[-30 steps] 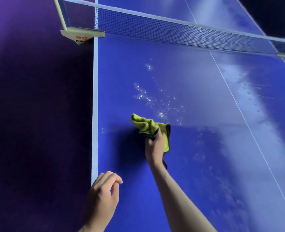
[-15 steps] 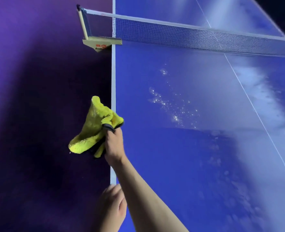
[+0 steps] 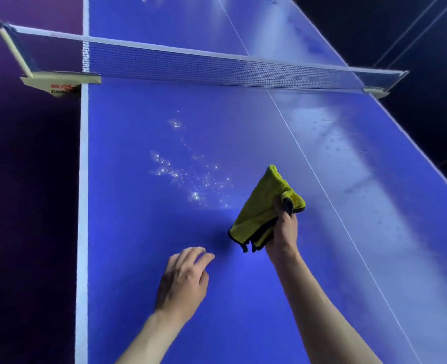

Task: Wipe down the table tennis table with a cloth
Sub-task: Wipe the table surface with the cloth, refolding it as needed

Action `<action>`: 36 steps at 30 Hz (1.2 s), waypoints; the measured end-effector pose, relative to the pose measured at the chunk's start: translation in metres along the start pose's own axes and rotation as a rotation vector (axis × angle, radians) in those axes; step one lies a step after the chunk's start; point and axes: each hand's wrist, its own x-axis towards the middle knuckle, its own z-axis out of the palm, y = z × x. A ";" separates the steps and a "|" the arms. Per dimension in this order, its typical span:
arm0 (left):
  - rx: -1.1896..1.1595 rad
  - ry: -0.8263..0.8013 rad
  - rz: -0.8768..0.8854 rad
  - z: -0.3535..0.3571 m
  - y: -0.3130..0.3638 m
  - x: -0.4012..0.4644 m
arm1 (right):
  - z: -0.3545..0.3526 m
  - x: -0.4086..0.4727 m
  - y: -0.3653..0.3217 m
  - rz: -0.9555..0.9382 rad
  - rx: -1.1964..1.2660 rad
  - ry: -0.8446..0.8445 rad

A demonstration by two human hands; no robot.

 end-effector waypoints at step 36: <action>0.327 0.030 -0.038 0.053 0.003 0.030 | 0.006 0.103 0.091 -0.855 -1.322 -0.250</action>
